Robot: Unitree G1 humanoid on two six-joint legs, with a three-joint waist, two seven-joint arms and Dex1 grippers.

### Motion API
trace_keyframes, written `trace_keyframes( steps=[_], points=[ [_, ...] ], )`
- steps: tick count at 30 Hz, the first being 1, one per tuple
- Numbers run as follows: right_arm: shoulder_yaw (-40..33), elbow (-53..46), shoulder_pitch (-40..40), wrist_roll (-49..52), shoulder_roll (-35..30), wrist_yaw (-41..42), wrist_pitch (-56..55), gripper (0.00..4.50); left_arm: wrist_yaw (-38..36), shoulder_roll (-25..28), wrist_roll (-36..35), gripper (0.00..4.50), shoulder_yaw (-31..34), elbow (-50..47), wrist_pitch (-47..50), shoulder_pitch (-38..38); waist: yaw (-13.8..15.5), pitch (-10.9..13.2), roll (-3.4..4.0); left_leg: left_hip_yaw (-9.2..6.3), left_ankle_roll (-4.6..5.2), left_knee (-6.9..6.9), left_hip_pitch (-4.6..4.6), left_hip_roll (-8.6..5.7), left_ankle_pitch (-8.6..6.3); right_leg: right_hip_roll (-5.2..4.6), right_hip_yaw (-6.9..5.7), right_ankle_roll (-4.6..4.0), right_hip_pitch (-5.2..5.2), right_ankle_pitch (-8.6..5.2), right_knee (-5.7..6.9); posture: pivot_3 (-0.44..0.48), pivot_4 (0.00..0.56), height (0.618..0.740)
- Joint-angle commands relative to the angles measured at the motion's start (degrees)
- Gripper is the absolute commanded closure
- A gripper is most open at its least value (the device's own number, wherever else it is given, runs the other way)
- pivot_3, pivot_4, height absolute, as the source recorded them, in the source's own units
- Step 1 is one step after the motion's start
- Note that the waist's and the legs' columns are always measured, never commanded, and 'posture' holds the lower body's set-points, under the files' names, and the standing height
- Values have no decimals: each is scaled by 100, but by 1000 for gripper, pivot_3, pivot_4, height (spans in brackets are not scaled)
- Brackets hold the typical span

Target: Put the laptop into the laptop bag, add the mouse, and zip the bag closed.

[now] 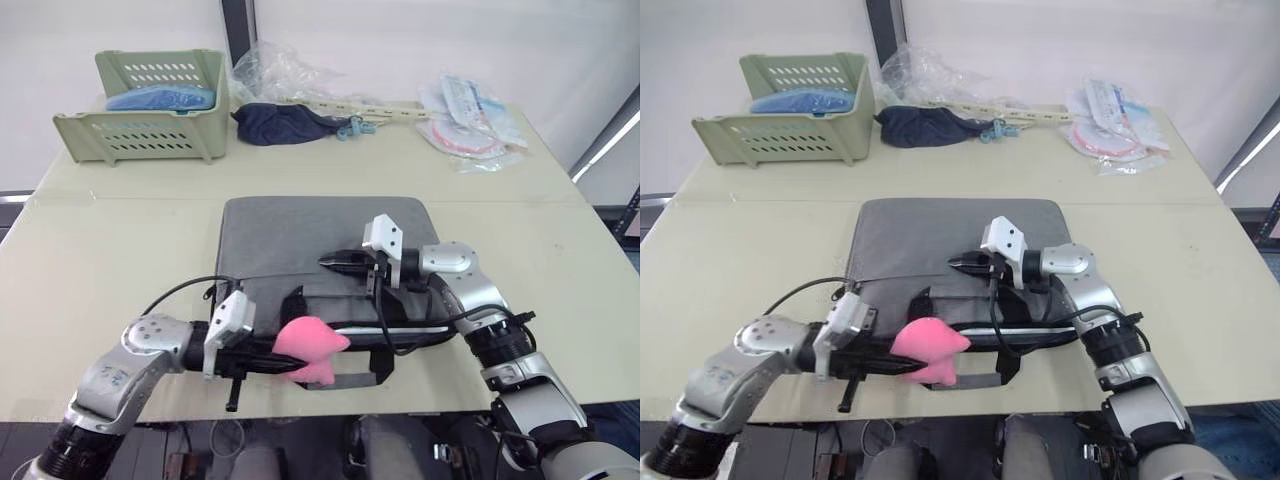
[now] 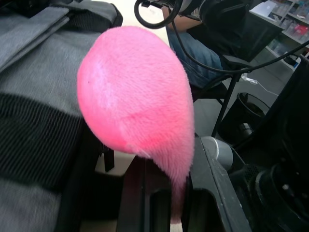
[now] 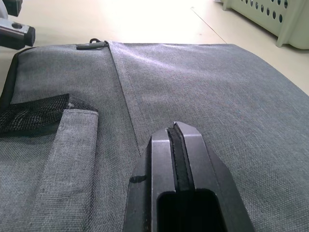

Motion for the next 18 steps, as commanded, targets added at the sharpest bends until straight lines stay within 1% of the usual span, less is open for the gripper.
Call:
trace_keyframes(
  steps=[1, 6, 11, 14, 16, 18],
  points=[
    [246, 708, 346, -477, -35, -176, 218, 4500, -2, -322, 104, 4484, -473, -112, -169, -312, 2, 0, 5, -1, 0, 0, 1, 0, 0, 0, -1, 0, 2, 0, -1, 0, 150, 740],
    [245, 695, 360, -482, -29, -197, 236, 4500, 94, -828, 270, 4484, -918, 106, -168, -688, 3, -1, 14, -12, 2, 0, 3, 1, 0, 0, -12, 2, 28, 1, -15, 0, 150, 740],
    [256, 638, 431, -485, -43, -195, 251, 4500, 292, -1364, 352, 4484, -1290, 319, 54, -1071, 5, -27, 40, -20, 8, 0, 3, -1, -1, -2, -15, 13, 43, 7, -32, 0, 150, 740],
    [262, 626, 432, -491, -42, -186, 258, 4500, 241, -1431, 371, 4484, -1377, 471, 211, -1297, 6, -29, 44, -20, 12, 0, 3, -2, 1, -2, -16, 19, 47, 11, -37, 0, 150, 740],
    [262, 618, 429, -494, -45, -185, 259, 4500, 139, -1276, 297, 4484, -1293, 461, 338, -1323, 4, -30, 50, -22, 13, 0, 4, 0, 2, -2, -18, 20, 46, 11, -37, 0, 150, 740],
    [246, 606, 427, -487, -59, -187, 263, 4500, -32, -931, 131, 3758, -1115, 286, 560, -1224, 4, -32, 55, -26, 13, -1, 4, 0, 2, -2, -21, 20, 46, 11, -37, 0, 150, 740]
  ],
)
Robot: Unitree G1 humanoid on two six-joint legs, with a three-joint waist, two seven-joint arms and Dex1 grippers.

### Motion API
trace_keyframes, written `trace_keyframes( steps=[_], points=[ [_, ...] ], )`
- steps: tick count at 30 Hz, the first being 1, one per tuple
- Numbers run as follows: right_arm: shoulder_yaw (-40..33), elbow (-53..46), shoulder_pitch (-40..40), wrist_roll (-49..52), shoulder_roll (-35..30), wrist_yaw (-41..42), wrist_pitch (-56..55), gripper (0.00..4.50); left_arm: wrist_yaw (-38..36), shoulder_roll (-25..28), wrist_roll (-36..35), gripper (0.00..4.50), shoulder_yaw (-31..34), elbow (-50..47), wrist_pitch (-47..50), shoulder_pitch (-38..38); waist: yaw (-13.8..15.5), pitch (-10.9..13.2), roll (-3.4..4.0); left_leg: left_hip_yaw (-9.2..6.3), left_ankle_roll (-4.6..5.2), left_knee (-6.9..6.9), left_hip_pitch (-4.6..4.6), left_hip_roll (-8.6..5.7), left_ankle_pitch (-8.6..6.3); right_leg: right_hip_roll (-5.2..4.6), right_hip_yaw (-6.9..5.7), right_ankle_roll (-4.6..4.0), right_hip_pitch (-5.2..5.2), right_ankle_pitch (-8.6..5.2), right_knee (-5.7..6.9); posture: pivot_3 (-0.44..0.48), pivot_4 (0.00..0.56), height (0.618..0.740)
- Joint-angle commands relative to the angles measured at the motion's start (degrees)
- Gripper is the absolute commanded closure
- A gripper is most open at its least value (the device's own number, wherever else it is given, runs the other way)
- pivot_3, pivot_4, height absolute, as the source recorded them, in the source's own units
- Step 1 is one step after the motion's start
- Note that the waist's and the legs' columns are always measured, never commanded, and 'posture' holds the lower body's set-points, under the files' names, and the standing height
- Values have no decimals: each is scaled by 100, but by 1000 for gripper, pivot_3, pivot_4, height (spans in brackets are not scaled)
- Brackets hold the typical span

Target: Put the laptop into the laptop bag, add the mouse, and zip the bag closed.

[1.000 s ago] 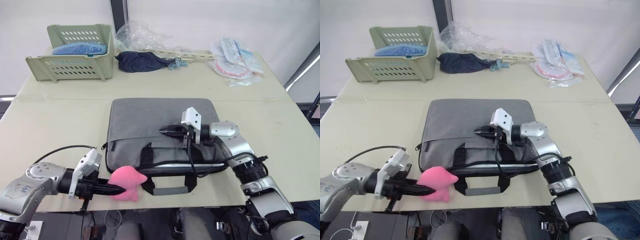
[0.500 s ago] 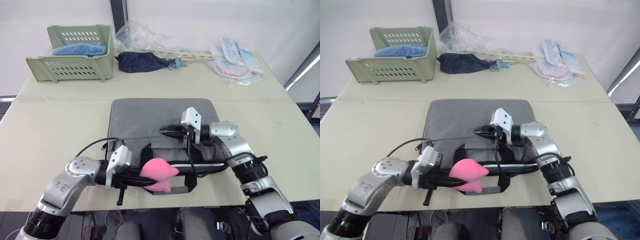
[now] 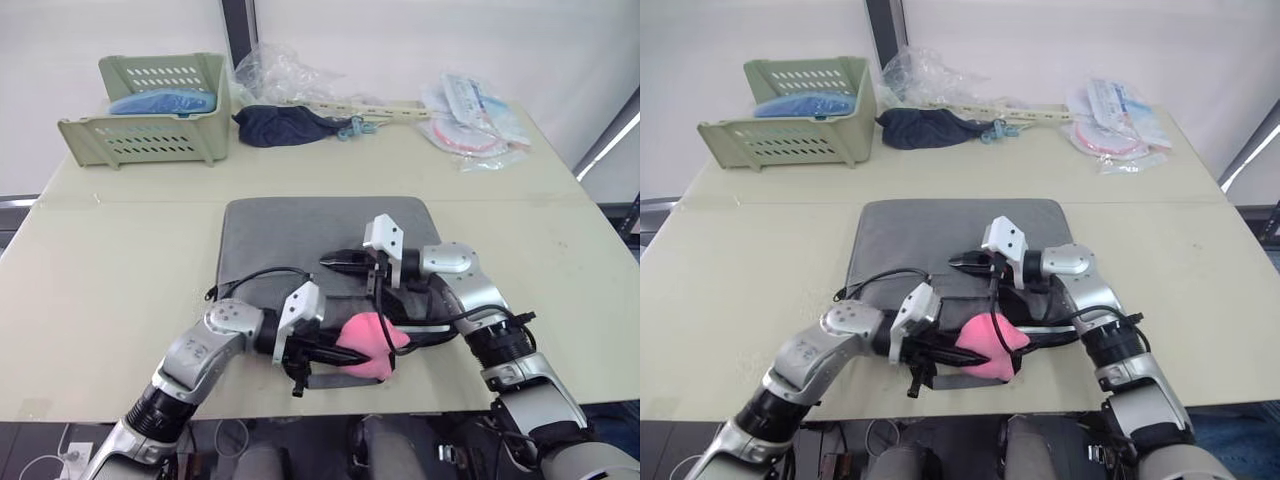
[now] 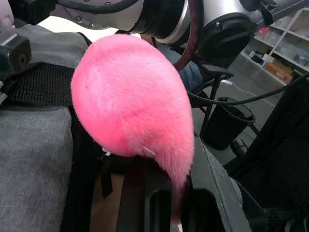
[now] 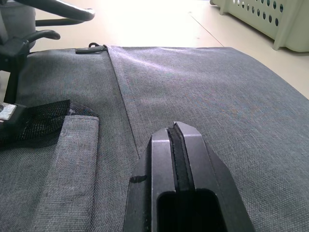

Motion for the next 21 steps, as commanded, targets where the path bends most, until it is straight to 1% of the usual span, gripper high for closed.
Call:
trace_keyframes(
  steps=[1, 4, 6, 7, 8, 9, 10, 11, 12, 14, 15, 17, 18, 21],
  points=[
    [266, 601, 408, -481, -73, -169, 263, 4500, -368, 343, -434, 3439, 176, -448, 235, 92, -5, 0, 0, -2, 0, 0, 0, 0, 0, 0, 0, 0, -1, 0, 0, 0, 150, 740],
    [253, 604, 414, -478, -87, -168, 254, 4500, -470, 743, -601, 1996, 448, -658, 321, 284, -4, 3, 9, -11, 0, 1, 2, 1, 1, -2, -5, -1, -2, -1, -7, 0, 150, 740],
    [236, 608, 421, -472, -113, -159, 243, 4500, -659, 1272, -799, 1066, 923, -905, 360, 598, -12, 5, 10, -17, 0, 1, 2, 0, 0, -5, -6, -2, 1, -1, -9, 0, 150, 740],
    [234, 615, 423, -471, -116, -160, 237, 4500, -730, 1453, -865, 553, 1077, -980, 357, 712, -18, 6, 14, -19, -1, 0, -1, 1, 0, -4, -6, -3, -2, -1, -11, 0, 150, 740],
    [233, 625, 421, -473, -117, -163, 230, 4500, -805, 1663, -970, 180, 1315, -1047, 363, 862, -16, 12, 24, -22, -2, 0, 0, 2, 0, -4, -9, -5, -2, -3, -9, 0, 150, 740],
    [232, 640, 413, -474, -114, -165, 222, 4500, -911, 1891, -1062, 80, 1582, -1078, 339, 1032, -15, 19, 35, -26, -3, -2, -1, 3, 1, -4, -13, -7, -2, -3, -10, 0, 150, 740],
    [231, 654, 412, -474, -113, -164, 212, 4500, -971, 2049, -1136, 80, 1759, -1101, 316, 1156, -14, 24, 43, -30, -5, -2, -3, 3, 2, -4, -15, -8, -4, -4, -9, 0, 150, 740],
    [229, 688, 392, -481, -107, -164, 191, 4500, -1146, 2306, -1165, 80, 2163, -1030, 170, 1417, -13, 26, 47, -32, -5, -2, -4, 3, 2, -5, -18, -11, -3, -6, -11, 0, 150, 740],
    [229, 711, 378, -485, -103, -164, 177, 4500, -1262, 2470, -1180, 80, 2429, -974, 58, 1597, -15, 25, 44, -34, -5, -2, -3, 2, 2, -5, -18, -12, -1, -6, -13, 0, 150, 740],
    [219, 758, 347, -481, -94, -163, 148, 4500, -1590, 2849, -1176, 80, 3136, -635, -159, 2017, -15, 26, 45, -35, -6, -2, -4, 2, 1, -6, -21, -15, -1, -8, -15, 0, 150, 740],
    [215, 782, 335, -480, -93, -159, 131, 4500, -1678, 2958, -1145, 80, 3400, -425, -277, 2115, -15, 26, 45, -36, -11, -2, -5, 1, -3, -7, -21, -18, -1, -10, -17, 0, 150, 740],
    [213, 840, 309, -484, -91, -150, 87, 4500, -1746, 3064, -977, 80, 3743, 89, -690, 2074, -15, 27, 47, -38, -12, -2, -6, 2, -3, -7, -27, -21, -2, -12, -17, 0, 150, 740],
    [214, 868, 300, -487, -91, -142, 62, 4500, -1700, 3067, -856, 80, 3849, 423, -967, 1912, -14, 27, 47, -39, -14, -3, -6, 1, -5, -7, -28, -22, -1, -12, -18, 0, 150, 740],
    [211, 932, 268, -486, -88, -126, 22, 4500, -1595, 3110, -650, 80, 3886, 1093, -1377, 1357, -9, 27, 45, -38, -22, -3, -6, 1, -10, -8, -30, -22, 0, -4, -18, 0, 150, 740]
  ],
)
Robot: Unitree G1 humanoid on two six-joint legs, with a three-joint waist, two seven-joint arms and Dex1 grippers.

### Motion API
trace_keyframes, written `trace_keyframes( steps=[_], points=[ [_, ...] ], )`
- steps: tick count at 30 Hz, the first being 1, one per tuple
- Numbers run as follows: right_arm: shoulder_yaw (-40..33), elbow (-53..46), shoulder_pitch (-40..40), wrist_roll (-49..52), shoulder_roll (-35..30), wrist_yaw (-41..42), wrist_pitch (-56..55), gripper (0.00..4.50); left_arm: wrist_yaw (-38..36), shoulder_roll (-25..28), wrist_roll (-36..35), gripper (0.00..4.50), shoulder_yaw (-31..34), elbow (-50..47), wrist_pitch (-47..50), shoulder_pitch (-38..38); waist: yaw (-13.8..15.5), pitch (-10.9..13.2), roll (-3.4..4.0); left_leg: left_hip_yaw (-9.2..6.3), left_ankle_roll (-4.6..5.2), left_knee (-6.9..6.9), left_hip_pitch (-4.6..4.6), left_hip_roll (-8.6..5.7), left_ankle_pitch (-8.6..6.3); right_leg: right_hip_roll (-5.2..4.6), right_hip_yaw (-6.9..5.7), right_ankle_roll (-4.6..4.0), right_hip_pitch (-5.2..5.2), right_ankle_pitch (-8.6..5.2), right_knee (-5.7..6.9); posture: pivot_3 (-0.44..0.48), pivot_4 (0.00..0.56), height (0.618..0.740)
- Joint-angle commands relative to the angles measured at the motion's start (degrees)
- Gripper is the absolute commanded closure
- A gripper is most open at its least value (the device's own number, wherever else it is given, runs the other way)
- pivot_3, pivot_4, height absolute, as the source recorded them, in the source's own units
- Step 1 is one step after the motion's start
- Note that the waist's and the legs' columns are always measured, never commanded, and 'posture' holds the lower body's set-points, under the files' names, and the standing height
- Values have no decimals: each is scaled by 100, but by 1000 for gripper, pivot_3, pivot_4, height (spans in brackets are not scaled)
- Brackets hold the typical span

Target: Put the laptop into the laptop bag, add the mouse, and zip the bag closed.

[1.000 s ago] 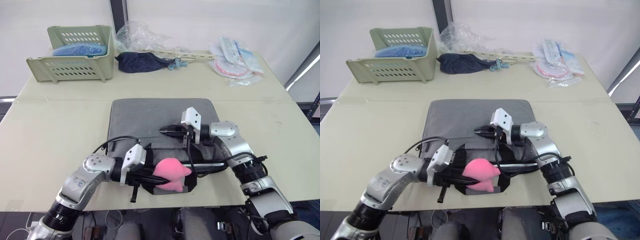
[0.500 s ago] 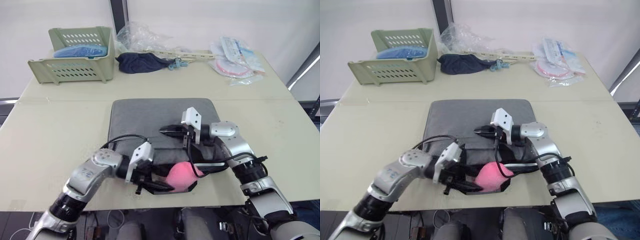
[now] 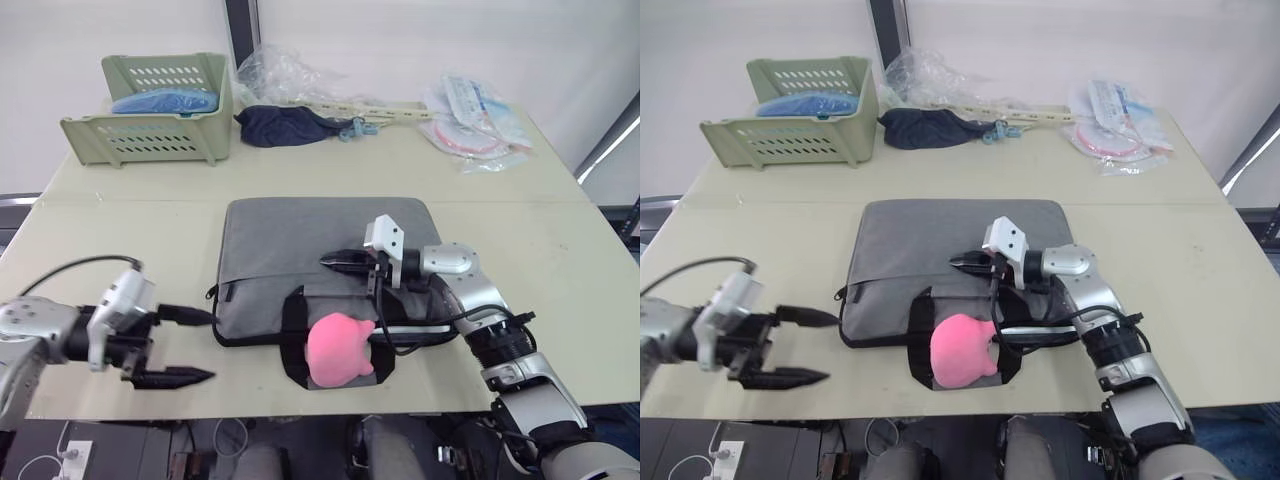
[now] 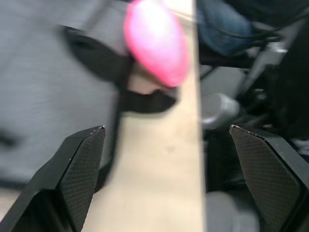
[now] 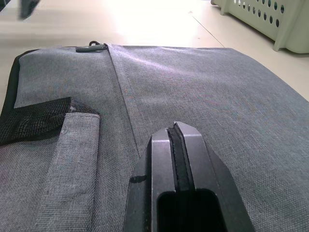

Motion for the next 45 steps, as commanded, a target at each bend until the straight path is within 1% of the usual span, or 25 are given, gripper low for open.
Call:
trace_keyframes(
  steps=[1, 3, 4, 7, 9, 11, 13, 16, 17, 18, 19, 20, 21, 22, 23, 25, 28, 31, 33, 34, 36, 39, 43, 45],
  points=[
    [226, 812, 273, -483, -64, -102, 157, 4500, 209, 29, 192, 80, 60, 634, -376, -840, 1, 0, -3, 0, 0, 0, -1, 0, 0, 0, -1, 1, 0, 2, 0, 0, 150, 740],
    [243, 870, 228, -496, -62, -76, 110, 4500, 533, -176, 256, 80, -241, 962, -266, -1730, 19, -1, -15, -1, -2, 0, -2, -1, 4, 0, -4, 5, 2, 9, 0, 0, 150, 740],
    [246, 899, 204, -504, -63, -73, 88, 4500, 609, -292, 338, 80, -432, 1080, -263, -2056, 16, -3, -21, -3, -4, 0, -4, -2, 8, -1, -9, 7, 5, 14, 0, 0, 150, 740],
    [237, 935, 147, -505, -74, -73, 69, 4500, 612, -530, 565, 80, -873, 1336, -274, -2592, -11, -1, -15, 1, 5, -1, -5, -5, 19, -1, -16, 12, 6, 29, 0, 0, 150, 740],
    [222, 941, 115, -484, -95, -75, 80, 4500, 732, -800, 708, 80, -1121, 1583, -320, -2998, -22, 1, -11, 14, 11, -6, -4, -4, 22, -1, -21, 14, 5, 30, 7, 0, 150, 740],
    [203, 904, 122, -471, -132, -80, 81, 4500, 825, -1224, 852, 80, -1458, 1780, -387, -3370, -12, 2, -14, 14, 19, -7, -17, 2, 26, 0, -68, 18, -1, 32, 11, 0, 150, 740],
    [164, 796, 160, -438, -168, -89, 135, 4500, 912, -1754, 999, 80, -1813, 1890, -522, -3643, 19, -1, -18, 12, 21, -5, -19, 1, 28, -1, -78, 18, 2, 32, 12, 0, 150, 740],
    [112, 676, 204, -419, -196, -128, 205, 4500, 1064, -2319, 1078, 854, -2016, 2076, -599, -3945, 14, -13, -38, 12, 30, -1, -28, -6, 33, -4, -78, 35, 8, 48, -6, 0, 150, 740],
    [95, 626, 234, -416, -203, -149, 226, 4500, 1097, -2494, 1118, 1296, -2105, 2188, -616, -4077, 13, -11, -35, 12, 33, -1, -29, -8, 34, -4, -79, 38, 10, 51, -10, 0, 150, 740],
    [82, 613, 249, -421, -208, -160, 227, 4500, 1134, -2636, 1170, 2014, -2169, 2304, -633, -4190, 14, -9, -33, 11, 39, 0, -39, -8, 38, -4, -80, 46, 8, 56, -25, 0, 150, 740],
    [72, 599, 262, -425, -210, -165, 227, 4500, 1111, -2721, 1182, 2428, -2225, 2369, -604, -4251, 13, -9, -32, 10, 41, -1, -40, -7, 39, -3, -82, 47, 7, 57, -25, 0, 150, 740],
    [62, 589, 274, -427, -210, -180, 227, 4500, 1097, -2790, 1205, 2541, -2282, 2421, -603, -4283, 13, -8, -30, 10, 41, -1, -40, -7, 39, -2, -83, 47, 7, 57, -26, 0, 150, 740],
    [54, 583, 280, -428, -208, -189, 228, 4500, 1083, -2827, 1226, 2979, -2306, 2454, -608, -4295, 13, -8, -30, 9, 42, -2, -40, -5, 40, 1, -88, 47, 7, 57, -27, 0, 150, 740],
    [37, 550, 296, -422, -211, -207, 241, 4500, 1087, -2888, 1274, 3532, -2355, 2517, -645, -4285, 13, -8, -30, 9, 44, -2, -40, -7, 41, 4, -92, 47, 8, 57, -29, 0, 150, 740],
    [12, 507, 311, -408, -216, -223, 265, 4500, 1133, -2949, 1343, 3718, -2403, 2576, -696, -4281, 13, -8, -30, 11, 46, -2, -40, -9, 42, 5, -94, 48, 8, 57, -30, 0, 150, 740],
    [-37, 401, 355, -377, -241, -228, 311, 4500, 1215, -3064, 1479, 4440, -2483, 2678, -837, -4252, 17, -8, -30, 12, 50, -1, -39, -13, 44, 5, -95, 50, 12, 59, -33, 0, 150, 740],
    [-104, 262, 422, -331, -272, -236, 366, 4500, 1329, -3189, 1651, 4440, -2540, 2871, -996, -4246, 30, -6, -27, 3, 57, 1, -50, -19, 48, -2, -93, 57, 14, 63, -46, 0, 150, 740],
    [-280, -92, 528, -117, -279, -248, 506, 4500, 1489, -3303, 2024, 4440, -2678, 3459, -1478, -4213, 39, -2, -21, -5, 58, 0, -54, -18, 48, -6, -97, 57, 14, 64, -50, 0, 150, 740],
    [-382, -369, 595, 16, -296, -238, 665, 4500, 1515, -3375, 2090, 4440, -2676, 3719, -1572, -4195, 60, 5, -10, -14, 58, 0, -64, -18, 48, -5, -104, 58, 11, 64, -55, 0, 150, 740],
    [-447, -516, 620, 82, -299, -269, 758, 4500, 1507, -3402, 2147, 4440, -2694, 3846, -1635, -4200, 64, 6, -9, -21, 59, 2, -92, -21, 49, 3, -118, 59, -6, 65, -57, 0, 150, 740],
    [-632, -865, 657, 290, -314, -369, 1023, 4500, 1454, -3451, 2235, 4440, -2764, 4006, -1692, -4165, 94, 8, -6, -23, 59, 5, -103, -22, 49, 8, -124, 59, -13, 65, -57, 0, 150, 740],
    [-854, -1434, 702, 571, -382, -448, 1449, 4500, 1376, -3463, 2443, 4440, -2956, 4157, -1827, -4076, 150, 21, 15, -27, 64, 5, -112, -38, 50, 14, -168, 61, -12, 66, -62, 0, 150, 740],
    [-1093, -2488, 681, 1159, -526, -505, 2272, 4500, 1378, -3406, 2700, 4440, -3147, 4357, -2060, -4006, 160, 34, 38, -34, 73, 4, -118, -54, 52, 7, -193, 67, -11, 69, -68, 0, 150, 740],
    [-1138, -3089, 690, 1522, -787, -320, 2722, 3847, 1360, -3409, 2711, 4500, -3134, 4435, -2134, -4019, 160, 42, 52, -34, 75, 5, -120, -54, 54, 6, -194, 69, -12, 70, -69, 0, 150, 740]
  ],
)
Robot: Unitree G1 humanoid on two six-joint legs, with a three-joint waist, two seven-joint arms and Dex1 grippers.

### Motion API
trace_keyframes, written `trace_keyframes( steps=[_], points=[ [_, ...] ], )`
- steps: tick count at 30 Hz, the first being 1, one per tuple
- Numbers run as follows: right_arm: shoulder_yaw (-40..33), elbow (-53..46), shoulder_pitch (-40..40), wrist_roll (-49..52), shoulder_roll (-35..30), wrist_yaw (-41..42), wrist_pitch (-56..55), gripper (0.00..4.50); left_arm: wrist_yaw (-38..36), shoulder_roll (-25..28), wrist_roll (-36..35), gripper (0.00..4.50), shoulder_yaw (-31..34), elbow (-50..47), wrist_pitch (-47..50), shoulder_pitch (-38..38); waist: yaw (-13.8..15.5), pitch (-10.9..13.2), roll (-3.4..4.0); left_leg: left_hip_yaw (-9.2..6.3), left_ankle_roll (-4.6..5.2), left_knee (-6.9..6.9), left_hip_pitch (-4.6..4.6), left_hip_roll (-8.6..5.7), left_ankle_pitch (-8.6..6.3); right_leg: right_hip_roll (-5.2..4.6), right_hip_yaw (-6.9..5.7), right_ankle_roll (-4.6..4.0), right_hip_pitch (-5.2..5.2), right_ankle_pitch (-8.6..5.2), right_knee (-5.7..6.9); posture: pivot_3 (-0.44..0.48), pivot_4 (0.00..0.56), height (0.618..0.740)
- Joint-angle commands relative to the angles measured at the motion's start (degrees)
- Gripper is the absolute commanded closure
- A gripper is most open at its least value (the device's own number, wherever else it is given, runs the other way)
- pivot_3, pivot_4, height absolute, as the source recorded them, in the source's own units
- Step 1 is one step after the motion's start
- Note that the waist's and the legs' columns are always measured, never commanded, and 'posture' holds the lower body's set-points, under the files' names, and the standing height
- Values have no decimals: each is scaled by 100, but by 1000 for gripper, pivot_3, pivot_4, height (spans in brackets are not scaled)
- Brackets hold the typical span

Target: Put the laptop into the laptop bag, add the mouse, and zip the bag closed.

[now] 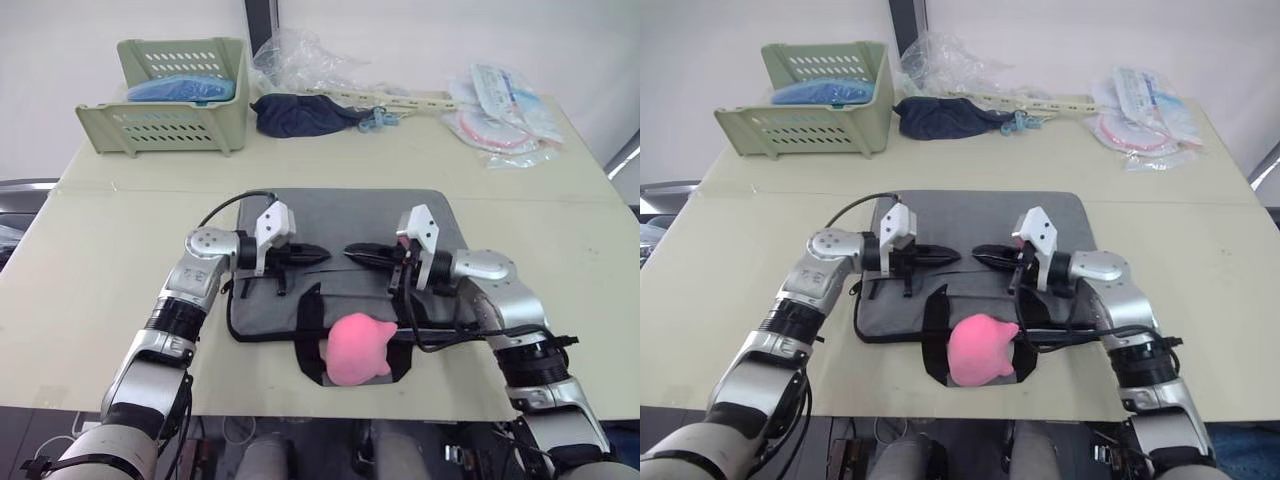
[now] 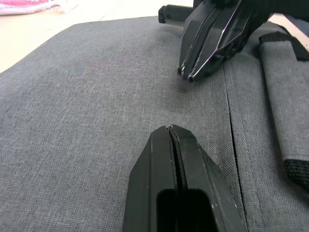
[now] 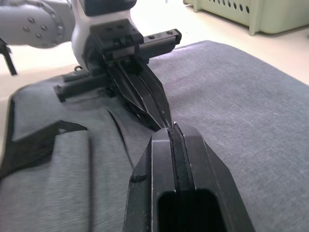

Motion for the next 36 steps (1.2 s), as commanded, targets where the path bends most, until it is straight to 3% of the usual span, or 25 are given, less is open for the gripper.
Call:
trace_keyframes(
  steps=[1, 4, 9, 10, 23, 29, 33, 36],
  points=[
    [-213, -1166, -8, 697, -432, 275, 697, 3648, -22, 22, 376, 4500, -234, 444, 16, 235, 3, 6, 11, 0, 1, 0, 0, 0, 1, -1, 0, 0, 0, 0, 0, 0, 150, 740],
    [-54, -1909, 379, 862, -1192, 1005, 783, 2358, -67, 21, 340, 4500, -218, 472, -18, 215, 7, 6, 12, -5, 3, 0, 0, -1, 2, -1, -4, 1, 1, 1, 0, 0, 150, 740],
    [101, -2413, 896, 989, -1766, 1393, 808, 247, -157, 29, 301, 4500, -211, 462, -42, 258, 14, 8, 12, -33, 6, -5, -7, -28, 3, -4, -31, 1, 12, 1, -21, 0, 150, 740],
    [135, -2442, 959, 978, -1779, 1386, 781, 83, -168, 36, 329, 4500, -233, 440, -68, 290, 12, 8, 12, -31, 6, -4, -7, -31, 3, -6, -31, 2, 12, 1, -20, 0, 150, 740],
    [1151, -2184, 1189, -93, -1395, 906, -7, 83, -142, 67, 547, 4500, -376, 348, -92, 365, 12, 8, 12, -34, 10, -2, -5, -41, 6, -5, -34, 6, 20, 3, -21, 0, 150, 740],
    [885, -2436, 1481, 119, -1643, 992, 12, 2836, -133, 79, 613, 4500, -433, 381, -130, 397, 15, 8, 12, -35, 10, -2, -4, -41, 7, -4, -34, 6, 21, 3, -20, 0, 150, 740],
    [433, -2822, 1855, 501, -1889, 892, 260, 4368, -85, 100, 706, 4500, -481, 498, -215, 430, 22, 7, 11, -36, 10, -1, -2, -41, 7, -4, -34, 7, 25, 4, -21, 0, 150, 740],
    [-151, -3225, 2174, 1043, -2022, 683, 679, 4497, -59, 106, 740, 4500, -495, 632, -326, 437, 30, 7, 12, -38, 10, 0, 2, -41, 7, -5, -34, 7, 31, 4, -21, 0, 150, 740]
  ],
)
